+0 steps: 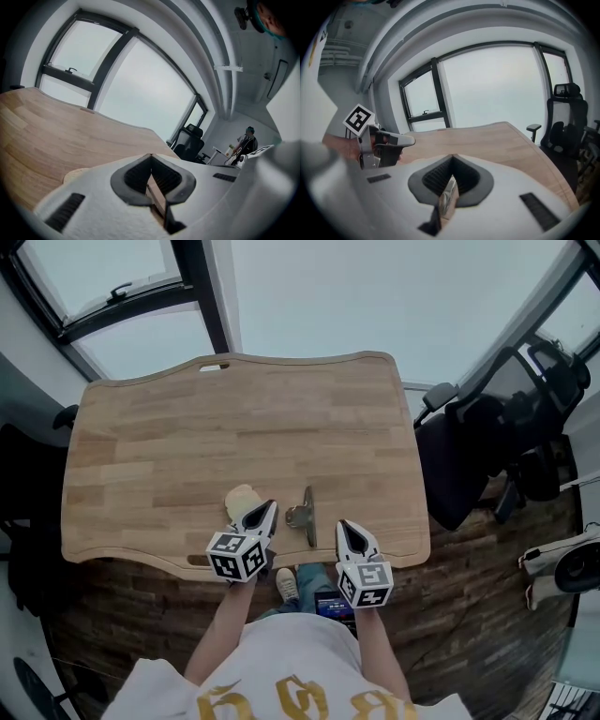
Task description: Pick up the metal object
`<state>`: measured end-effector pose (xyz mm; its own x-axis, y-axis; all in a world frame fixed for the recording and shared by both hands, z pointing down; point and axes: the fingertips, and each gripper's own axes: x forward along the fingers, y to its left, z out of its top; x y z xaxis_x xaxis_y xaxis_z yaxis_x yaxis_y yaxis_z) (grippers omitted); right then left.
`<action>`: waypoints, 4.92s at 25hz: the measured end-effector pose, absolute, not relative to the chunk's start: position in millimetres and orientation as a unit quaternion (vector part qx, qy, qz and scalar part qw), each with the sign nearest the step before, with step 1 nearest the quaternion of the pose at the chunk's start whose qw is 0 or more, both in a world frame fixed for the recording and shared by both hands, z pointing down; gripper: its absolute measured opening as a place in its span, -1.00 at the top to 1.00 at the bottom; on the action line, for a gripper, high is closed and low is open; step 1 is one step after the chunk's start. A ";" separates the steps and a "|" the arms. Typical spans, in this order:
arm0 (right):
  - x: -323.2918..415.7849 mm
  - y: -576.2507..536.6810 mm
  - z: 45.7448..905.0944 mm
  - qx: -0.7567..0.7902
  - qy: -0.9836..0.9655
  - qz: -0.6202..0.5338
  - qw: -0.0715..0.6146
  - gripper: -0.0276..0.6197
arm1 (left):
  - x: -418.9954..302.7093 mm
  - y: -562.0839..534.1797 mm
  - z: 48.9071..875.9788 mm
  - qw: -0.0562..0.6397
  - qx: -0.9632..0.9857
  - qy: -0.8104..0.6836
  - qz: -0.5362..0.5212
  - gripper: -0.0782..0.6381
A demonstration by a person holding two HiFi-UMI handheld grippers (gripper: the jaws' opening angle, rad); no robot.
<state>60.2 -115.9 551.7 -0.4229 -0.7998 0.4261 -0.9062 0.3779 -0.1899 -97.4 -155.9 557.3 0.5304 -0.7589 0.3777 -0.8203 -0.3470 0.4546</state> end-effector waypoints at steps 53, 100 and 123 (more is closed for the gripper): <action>93.0 -134.6 644.9 0.496 -0.797 0.287 0.191 0.88 | -30.4 -149.8 698.9 0.519 0.754 -0.386 0.120 0.50; 87.0 -144.8 553.7 0.538 -0.810 0.179 0.148 0.88 | -49.0 -166.0 588.3 0.489 0.783 -0.380 -0.052 0.67; 63.6 -137.2 503.2 0.542 -0.824 0.140 0.095 0.88 | -79.9 -149.8 503.3 0.454 0.786 -0.390 -0.155 0.67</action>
<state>63.6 -137.2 503.2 -0.3956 -0.8653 0.3078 -0.9184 0.3743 -0.1279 -79.9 -149.8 503.3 0.6480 -0.7535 0.1107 -0.4731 -0.2844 0.8339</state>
